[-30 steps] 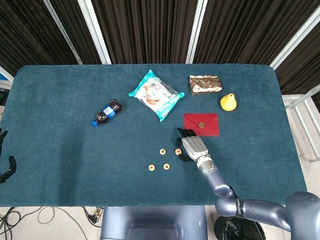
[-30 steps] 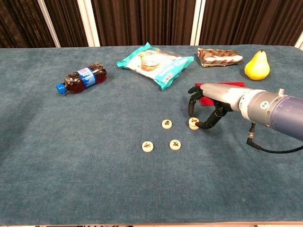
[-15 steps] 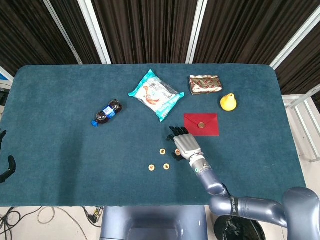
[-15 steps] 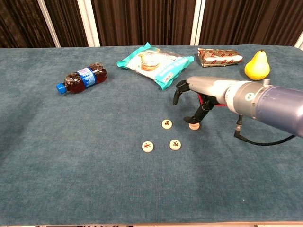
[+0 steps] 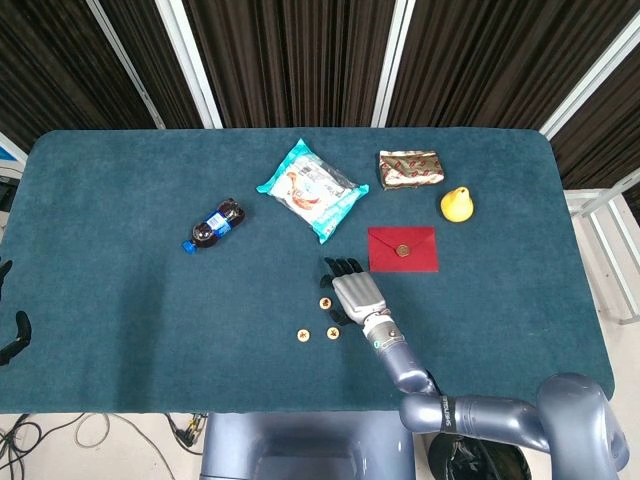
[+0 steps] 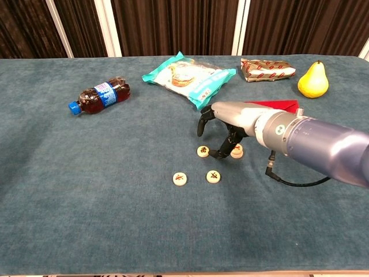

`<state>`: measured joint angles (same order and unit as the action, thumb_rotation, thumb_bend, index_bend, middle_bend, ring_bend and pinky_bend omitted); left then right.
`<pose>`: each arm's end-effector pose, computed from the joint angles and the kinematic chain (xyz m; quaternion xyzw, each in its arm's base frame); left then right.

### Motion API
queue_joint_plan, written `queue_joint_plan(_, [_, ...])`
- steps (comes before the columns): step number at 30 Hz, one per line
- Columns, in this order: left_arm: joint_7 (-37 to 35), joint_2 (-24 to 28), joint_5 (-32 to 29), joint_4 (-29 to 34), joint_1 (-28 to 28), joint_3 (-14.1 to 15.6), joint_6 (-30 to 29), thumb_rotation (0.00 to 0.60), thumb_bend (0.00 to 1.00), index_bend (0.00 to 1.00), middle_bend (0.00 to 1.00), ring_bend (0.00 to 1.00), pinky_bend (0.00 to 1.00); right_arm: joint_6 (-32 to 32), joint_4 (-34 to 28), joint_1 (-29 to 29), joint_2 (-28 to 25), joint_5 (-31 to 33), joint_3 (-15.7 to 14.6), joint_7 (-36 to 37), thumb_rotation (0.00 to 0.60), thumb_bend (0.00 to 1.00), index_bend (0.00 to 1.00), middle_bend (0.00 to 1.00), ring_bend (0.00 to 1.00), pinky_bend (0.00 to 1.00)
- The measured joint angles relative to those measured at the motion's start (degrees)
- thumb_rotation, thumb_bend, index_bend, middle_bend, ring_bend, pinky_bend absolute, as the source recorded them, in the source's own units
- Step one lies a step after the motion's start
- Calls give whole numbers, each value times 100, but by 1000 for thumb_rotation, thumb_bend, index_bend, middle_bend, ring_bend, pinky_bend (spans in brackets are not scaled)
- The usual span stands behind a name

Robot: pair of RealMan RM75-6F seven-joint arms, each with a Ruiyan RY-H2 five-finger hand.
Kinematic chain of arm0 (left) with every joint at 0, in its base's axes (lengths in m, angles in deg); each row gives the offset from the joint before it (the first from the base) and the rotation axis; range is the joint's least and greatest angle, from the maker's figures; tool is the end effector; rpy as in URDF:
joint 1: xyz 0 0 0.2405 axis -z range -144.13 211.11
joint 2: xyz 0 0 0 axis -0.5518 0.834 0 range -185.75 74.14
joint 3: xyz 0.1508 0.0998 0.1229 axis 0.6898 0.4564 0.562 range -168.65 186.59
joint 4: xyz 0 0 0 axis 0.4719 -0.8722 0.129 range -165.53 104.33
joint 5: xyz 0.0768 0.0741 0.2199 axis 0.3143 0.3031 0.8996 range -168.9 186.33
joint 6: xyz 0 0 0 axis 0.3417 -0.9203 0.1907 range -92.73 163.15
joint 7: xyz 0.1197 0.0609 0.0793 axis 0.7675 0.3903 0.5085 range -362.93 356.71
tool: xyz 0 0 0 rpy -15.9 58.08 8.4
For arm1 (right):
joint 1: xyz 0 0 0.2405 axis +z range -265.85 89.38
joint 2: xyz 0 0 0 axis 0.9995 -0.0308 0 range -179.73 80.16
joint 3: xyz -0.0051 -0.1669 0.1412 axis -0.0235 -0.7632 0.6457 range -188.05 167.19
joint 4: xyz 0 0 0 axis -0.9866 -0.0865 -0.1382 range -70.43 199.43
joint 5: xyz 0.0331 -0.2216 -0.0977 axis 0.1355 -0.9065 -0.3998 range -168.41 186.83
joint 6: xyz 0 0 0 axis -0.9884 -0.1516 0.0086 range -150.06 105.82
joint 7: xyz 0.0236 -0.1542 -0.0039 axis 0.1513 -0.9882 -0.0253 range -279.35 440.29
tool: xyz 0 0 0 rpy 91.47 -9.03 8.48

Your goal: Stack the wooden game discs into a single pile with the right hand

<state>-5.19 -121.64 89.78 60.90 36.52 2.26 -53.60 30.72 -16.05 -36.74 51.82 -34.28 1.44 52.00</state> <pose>-0.2991 0.1981 0.1288 -0.5236 -0.3908 -0.4204 0.6296 -0.0677 -0.3252 -0.1214 0.7360 -0.4587 0.3282 0.3743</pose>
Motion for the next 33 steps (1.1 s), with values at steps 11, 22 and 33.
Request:
queue_joint_plan(11, [-13, -1, -4, -10, 1, -9, -4, 600, 582, 68, 0, 0, 0, -21, 273, -34, 180, -109, -18, 123, 600, 436, 430, 0, 0, 0])
queue_joint_plan(22, [-7, -5, 5, -13, 2, -6, -6, 600, 581, 69, 0, 0, 0, -132, 459, -61, 273, -151, 16, 251, 600, 436, 430, 0, 0, 0])
queue_joint_plan(33, [-25, -4, 0, -18, 3, -9, -1, 600, 582, 69, 0, 0, 0, -227, 621, -66, 351, -156, 45, 307, 600, 436, 459, 0, 0, 0])
